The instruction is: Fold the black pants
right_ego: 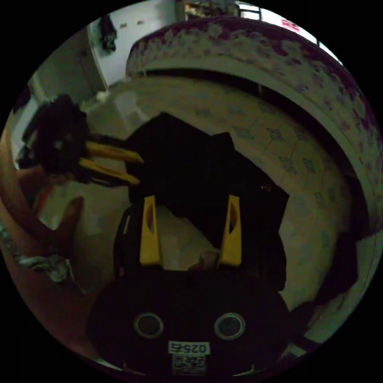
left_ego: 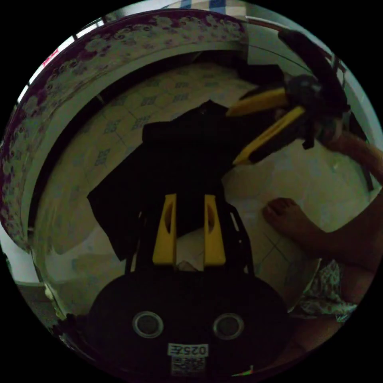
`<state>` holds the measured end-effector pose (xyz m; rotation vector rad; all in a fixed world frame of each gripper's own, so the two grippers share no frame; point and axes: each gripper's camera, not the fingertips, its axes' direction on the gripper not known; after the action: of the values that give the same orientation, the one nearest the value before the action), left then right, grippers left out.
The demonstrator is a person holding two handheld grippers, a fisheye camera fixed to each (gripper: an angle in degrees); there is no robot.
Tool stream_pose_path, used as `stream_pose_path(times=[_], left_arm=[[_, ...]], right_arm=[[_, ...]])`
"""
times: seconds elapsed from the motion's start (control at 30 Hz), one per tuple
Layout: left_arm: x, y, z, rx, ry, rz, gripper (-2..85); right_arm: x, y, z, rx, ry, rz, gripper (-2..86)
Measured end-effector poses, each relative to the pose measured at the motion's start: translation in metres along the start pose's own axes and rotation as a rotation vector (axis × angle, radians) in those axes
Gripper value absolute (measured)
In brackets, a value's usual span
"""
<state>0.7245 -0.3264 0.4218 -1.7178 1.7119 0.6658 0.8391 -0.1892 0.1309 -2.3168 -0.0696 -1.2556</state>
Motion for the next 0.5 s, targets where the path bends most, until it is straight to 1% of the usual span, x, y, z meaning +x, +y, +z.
stream_pose_path(times=[0.07, 0.13, 0.17, 0.2, 0.27, 0.33, 0.4, 0.47, 0.5], left_arm=[[-0.021, 0.020, -0.013, 0.002, 0.052, -0.104, 6.3], [-0.039, 0.036, -0.016, -0.007, 0.096, -0.196, 4.5], [-0.049, 0.047, -0.016, -0.008, 0.125, -0.243, 3.7], [-0.054, 0.051, -0.014, -0.014, 0.138, -0.256, 3.6], [-0.067, 0.063, -0.012, -0.027, 0.173, -0.275, 3.7], [-0.073, 0.067, -0.013, 0.014, 0.219, -0.273, 4.6], [-0.084, 0.068, -0.008, 0.052, 0.367, -0.343, 6.9], [-0.105, 0.072, 0.011, 0.049, 0.601, -0.503, 8.9], [-0.109, 0.075, 0.013, 0.057, 0.622, -0.539, 9.0]], right_arm=[[-0.016, -0.013, 0.036, -0.118, 0.103, -0.102, 19.8], [-0.018, -0.015, 0.053, -0.129, 0.137, -0.128, 17.4], [-0.014, -0.015, 0.051, -0.106, 0.132, -0.121, 12.7], [-0.011, -0.014, 0.047, -0.093, 0.116, -0.115, 10.4], [0.011, -0.006, 0.013, 0.045, 0.003, -0.043, 3.8], [0.034, 0.000, -0.007, 0.101, -0.085, 0.025, 2.0], [0.061, 0.007, -0.016, 0.101, -0.192, 0.112, 3.2], [0.098, 0.022, -0.024, 0.120, -0.268, 0.245, 7.1], [0.106, 0.028, -0.027, 0.137, -0.280, 0.281, 8.0]])
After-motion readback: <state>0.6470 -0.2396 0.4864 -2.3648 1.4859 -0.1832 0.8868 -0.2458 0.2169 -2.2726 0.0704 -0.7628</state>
